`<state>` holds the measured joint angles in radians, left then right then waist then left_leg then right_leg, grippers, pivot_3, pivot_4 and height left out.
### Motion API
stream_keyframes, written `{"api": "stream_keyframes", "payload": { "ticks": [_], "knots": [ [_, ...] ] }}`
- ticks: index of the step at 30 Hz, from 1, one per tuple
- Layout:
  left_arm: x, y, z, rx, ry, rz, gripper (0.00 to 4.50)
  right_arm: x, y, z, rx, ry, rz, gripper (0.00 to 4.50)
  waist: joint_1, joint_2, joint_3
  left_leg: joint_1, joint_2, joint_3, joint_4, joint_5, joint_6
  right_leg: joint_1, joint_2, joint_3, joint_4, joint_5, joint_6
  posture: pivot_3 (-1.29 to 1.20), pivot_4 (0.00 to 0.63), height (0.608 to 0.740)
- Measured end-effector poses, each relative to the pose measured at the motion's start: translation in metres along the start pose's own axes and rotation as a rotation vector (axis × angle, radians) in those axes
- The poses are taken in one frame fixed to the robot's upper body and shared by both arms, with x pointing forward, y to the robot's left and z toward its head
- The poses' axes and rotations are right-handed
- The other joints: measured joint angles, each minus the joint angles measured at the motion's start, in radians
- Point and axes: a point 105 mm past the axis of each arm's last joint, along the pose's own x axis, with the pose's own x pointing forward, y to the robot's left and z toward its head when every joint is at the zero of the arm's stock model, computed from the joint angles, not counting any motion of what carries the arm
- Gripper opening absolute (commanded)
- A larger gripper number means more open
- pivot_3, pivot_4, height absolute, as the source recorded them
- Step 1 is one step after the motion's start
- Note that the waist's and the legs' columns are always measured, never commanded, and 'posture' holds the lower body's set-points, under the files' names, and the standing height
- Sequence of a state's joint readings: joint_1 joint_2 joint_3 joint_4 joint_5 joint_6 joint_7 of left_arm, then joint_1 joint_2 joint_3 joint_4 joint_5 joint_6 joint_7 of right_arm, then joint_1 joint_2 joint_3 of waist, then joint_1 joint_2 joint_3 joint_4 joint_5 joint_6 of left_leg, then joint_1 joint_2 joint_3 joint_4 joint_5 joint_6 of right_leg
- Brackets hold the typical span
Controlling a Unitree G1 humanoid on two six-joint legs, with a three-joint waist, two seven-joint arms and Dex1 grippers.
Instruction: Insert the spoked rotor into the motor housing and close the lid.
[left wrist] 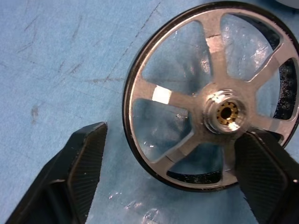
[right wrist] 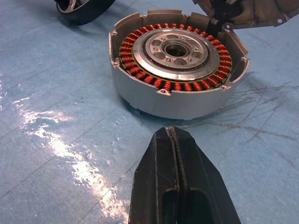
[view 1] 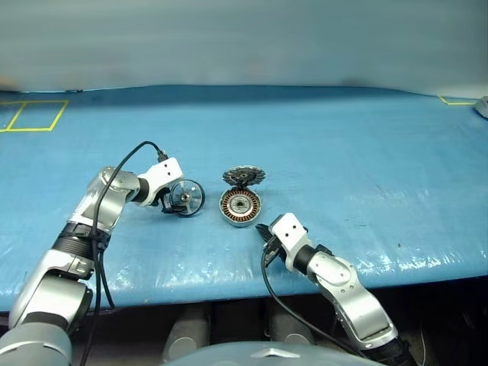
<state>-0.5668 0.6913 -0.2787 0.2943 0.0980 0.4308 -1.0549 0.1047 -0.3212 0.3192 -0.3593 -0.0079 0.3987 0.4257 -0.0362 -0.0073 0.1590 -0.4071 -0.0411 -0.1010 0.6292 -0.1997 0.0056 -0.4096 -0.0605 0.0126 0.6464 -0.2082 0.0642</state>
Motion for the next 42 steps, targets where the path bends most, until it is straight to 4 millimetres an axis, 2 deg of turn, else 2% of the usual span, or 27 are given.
{"api": "stream_keyframes", "payload": {
  "ticks": [6, 12, 25, 30, 35, 42],
  "knots": [
    [-0.013, -0.009, -0.012, -0.008, 0.011, -0.088, 4.49, -0.001, 0.000, -0.002, 0.001, 0.009, 0.003, 0.00, 0.000, 0.000, 0.000, 0.000, 0.001, 0.000, 0.000, 0.000, 0.000, -0.001, 0.000, 0.000, 0.000, 0.000, -0.001, 0.00, 0.150, 0.740],
    [-0.026, -0.008, 0.000, 0.015, -0.047, -0.122, 4.49, -0.001, 0.001, -0.003, 0.002, 0.011, 0.004, 0.00, 0.010, 0.000, 0.000, -0.002, 0.000, 0.000, 0.001, 0.000, 0.000, -0.001, 0.000, 0.000, -0.001, -0.002, -0.004, 0.00, 0.150, 0.740],
    [-0.027, -0.010, 0.005, 0.046, -0.071, -0.138, 4.49, 0.002, 0.006, -0.008, -0.004, 0.032, 0.021, 0.00, 0.009, 0.000, 0.000, -0.002, 0.000, 0.000, 0.000, 0.000, 0.000, -0.001, 0.000, 0.000, 0.000, -0.002, -0.004, 0.00, 0.150, 0.740],
    [-0.036, -0.006, 0.017, 0.128, -0.088, -0.160, 4.49, 0.001, 0.006, -0.008, -0.009, 0.035, 0.024, 0.00, 0.010, 0.000, 0.000, -0.002, 0.000, 0.000, 0.001, 0.000, 0.000, -0.001, 0.000, 0.000, 0.000, -0.002, -0.004, 0.00, 0.150, 0.740],
    [-0.045, 0.007, 0.037, 0.320, -0.037, -0.144, 4.49, 0.002, 0.005, -0.008, -0.009, 0.034, 0.024, 0.00, 0.011, 0.000, 0.000, -0.002, -0.001, 0.001, 0.001, 0.000, 0.000, 0.000, 0.000, 0.000, 0.000, -0.002, -0.004, 0.00, 0.150, 0.740],
    [-0.037, 0.003, 0.032, 0.532, 0.053, -0.277, 4.49, 0.004, 0.007, -0.008, -0.005, 0.028, 0.025, 0.00, 0.008, 0.000, 0.000, -0.002, -0.001, 0.003, 0.001, 0.000, 0.000, -0.001, 0.002, -0.001, 0.000, 0.000, -0.001, 0.00, 0.150, 0.740]
  ]
}}
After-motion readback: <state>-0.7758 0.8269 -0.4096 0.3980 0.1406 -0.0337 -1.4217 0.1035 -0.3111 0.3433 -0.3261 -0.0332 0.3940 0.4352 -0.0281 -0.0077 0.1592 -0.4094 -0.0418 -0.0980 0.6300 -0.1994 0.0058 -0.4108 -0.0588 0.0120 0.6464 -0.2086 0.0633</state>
